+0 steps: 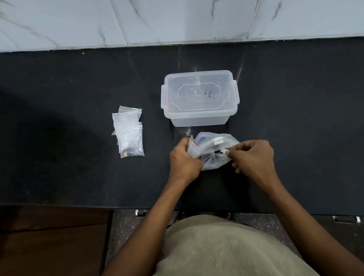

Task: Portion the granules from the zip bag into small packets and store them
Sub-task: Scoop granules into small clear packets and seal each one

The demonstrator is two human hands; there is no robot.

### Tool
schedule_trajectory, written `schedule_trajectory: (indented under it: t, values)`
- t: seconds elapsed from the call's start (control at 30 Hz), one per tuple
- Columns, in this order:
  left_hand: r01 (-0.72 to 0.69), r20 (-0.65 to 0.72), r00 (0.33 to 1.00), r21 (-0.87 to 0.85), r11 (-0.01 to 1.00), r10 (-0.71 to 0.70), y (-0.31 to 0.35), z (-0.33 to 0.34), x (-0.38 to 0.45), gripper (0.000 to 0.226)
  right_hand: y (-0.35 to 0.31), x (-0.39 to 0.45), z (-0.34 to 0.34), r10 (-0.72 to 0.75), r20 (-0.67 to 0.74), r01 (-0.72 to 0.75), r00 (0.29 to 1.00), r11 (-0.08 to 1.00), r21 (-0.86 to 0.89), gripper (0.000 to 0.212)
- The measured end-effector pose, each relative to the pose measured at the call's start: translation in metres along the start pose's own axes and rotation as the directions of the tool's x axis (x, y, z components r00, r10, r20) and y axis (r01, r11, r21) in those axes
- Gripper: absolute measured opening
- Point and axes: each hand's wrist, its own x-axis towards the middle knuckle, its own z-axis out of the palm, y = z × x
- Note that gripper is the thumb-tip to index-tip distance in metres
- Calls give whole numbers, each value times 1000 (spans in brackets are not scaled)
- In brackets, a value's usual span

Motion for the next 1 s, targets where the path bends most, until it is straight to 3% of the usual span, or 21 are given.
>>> schedule_trajectory:
  t: [0.13, 0.3, 0.7, 0.83, 0.9, 1.0]
  values:
    - [-19, -98, 995, 30, 999, 22, -4, -1, 2, 36, -1, 7, -1, 147, 152, -176, 977, 963, 203, 4]
    - [-25, -225, 972, 181, 983, 66, -9, -2, 8, 35, -4, 12, -17, 179, 330, -246, 927, 954, 173, 4]
    - [-170, -243, 938, 296, 940, 246, -15, 0, 4, 61, -6, 9, -25, 109, 354, -217, 929, 935, 281, 3]
    - [-241, -158, 949, 186, 953, 271, -16, -2, 2, 58, -6, 12, -24, 124, 244, -176, 962, 963, 204, 1]
    - [-244, -110, 960, 122, 962, 257, -15, -2, 0, 56, -7, 12, -21, 128, 250, -182, 960, 961, 206, 4]
    - [-229, -147, 959, 89, 969, 240, -13, -1, -1, 50, -7, 12, -22, 110, 279, -168, 954, 967, 193, 5]
